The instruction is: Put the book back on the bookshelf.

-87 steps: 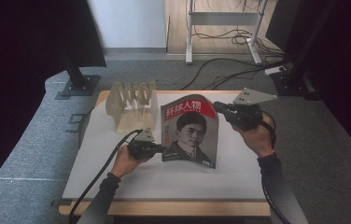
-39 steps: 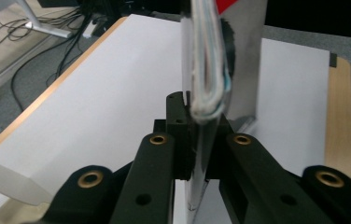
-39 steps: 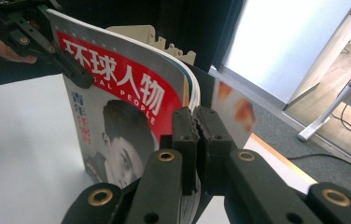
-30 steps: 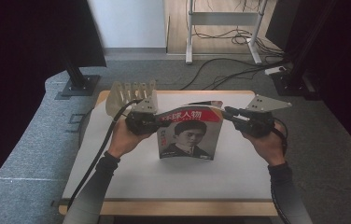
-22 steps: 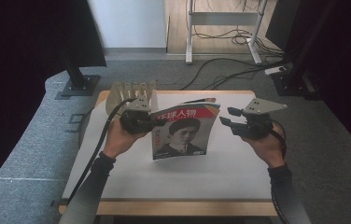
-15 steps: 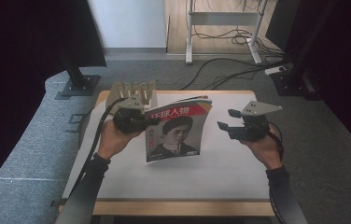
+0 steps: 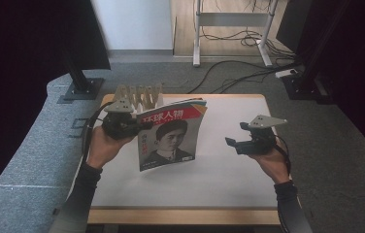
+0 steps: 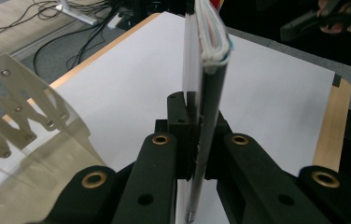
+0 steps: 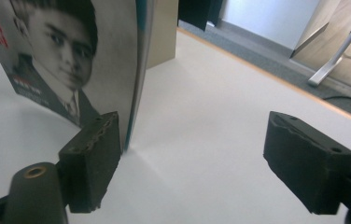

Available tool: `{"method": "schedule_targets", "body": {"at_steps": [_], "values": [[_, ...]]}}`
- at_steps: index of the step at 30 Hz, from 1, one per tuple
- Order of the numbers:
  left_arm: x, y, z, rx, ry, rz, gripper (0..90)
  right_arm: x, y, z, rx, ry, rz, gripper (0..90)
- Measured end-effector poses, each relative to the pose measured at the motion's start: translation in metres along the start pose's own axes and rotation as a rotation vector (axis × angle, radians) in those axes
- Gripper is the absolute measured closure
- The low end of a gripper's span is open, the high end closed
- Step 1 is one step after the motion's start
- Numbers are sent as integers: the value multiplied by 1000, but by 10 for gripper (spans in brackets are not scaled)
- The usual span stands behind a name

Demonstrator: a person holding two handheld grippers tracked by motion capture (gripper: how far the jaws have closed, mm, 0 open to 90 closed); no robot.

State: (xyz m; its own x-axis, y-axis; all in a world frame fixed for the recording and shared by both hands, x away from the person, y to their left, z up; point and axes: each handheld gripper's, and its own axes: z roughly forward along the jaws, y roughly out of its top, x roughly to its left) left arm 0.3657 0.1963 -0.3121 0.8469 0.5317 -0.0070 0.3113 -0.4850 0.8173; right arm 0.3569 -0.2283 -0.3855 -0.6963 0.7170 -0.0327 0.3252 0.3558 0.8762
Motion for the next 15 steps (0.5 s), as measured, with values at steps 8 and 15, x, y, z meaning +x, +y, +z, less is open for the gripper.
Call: {"method": "schedule_targets", "body": {"at_steps": [8, 15], "values": [[5, -3, -21, -17, 41, -20, 872, 1, -25, 14, 41, 6, 23, 134], [12, -8, -42, -28, 83, -43, 872, 4, -46, 25, 79, 0, 21, 105]]}}
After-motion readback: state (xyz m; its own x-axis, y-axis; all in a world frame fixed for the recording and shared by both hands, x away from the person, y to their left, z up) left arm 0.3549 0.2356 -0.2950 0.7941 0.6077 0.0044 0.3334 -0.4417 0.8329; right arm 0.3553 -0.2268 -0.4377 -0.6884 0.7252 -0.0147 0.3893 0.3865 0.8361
